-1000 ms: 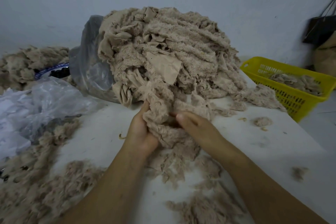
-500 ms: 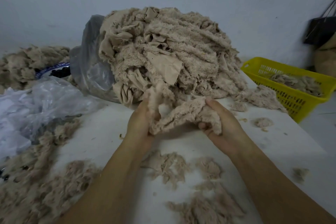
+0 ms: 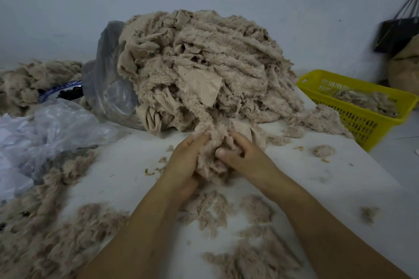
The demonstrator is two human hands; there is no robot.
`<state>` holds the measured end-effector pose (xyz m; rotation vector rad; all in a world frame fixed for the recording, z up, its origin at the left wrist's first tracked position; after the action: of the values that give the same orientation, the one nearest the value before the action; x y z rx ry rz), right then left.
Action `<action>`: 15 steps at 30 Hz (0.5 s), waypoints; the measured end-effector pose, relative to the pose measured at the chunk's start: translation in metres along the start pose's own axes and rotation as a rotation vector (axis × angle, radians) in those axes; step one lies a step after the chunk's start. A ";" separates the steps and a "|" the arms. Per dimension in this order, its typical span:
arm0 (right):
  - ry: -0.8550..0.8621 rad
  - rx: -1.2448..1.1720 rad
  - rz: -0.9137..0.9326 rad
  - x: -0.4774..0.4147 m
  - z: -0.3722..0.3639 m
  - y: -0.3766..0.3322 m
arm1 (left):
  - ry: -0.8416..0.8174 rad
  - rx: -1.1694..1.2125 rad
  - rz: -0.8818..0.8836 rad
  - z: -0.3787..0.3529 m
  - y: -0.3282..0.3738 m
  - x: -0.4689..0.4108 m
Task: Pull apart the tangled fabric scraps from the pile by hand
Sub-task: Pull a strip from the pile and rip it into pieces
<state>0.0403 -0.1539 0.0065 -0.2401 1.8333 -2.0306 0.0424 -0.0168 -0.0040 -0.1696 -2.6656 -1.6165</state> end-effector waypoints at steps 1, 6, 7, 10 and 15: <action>-0.050 0.052 0.010 -0.001 -0.006 0.001 | 0.001 0.046 -0.016 0.001 0.001 -0.002; 0.131 0.351 -0.018 -0.008 0.001 0.015 | -0.121 -0.230 -0.109 -0.004 -0.009 -0.006; 0.160 0.341 -0.038 -0.009 0.007 0.018 | -0.114 -0.265 -0.101 -0.006 -0.012 -0.006; 0.229 0.307 -0.059 -0.006 0.020 0.015 | 0.009 -0.285 -0.108 -0.005 -0.013 -0.010; 0.438 -0.009 -0.068 -0.009 0.046 0.012 | 0.040 -0.402 -0.142 0.003 -0.012 -0.010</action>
<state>0.0678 -0.1929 0.0022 0.1571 2.1090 -2.2567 0.0514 -0.0211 -0.0168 0.0495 -2.3391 -2.1583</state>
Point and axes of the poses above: each hand's wrist, its own x-axis away from the middle knuckle, its own z-axis out of the back of the hand, y = z × x, the point moved 4 cm from there along -x, towards the middle knuckle, and after that the axes turned 1 degree about x, right-handed, at the moved point
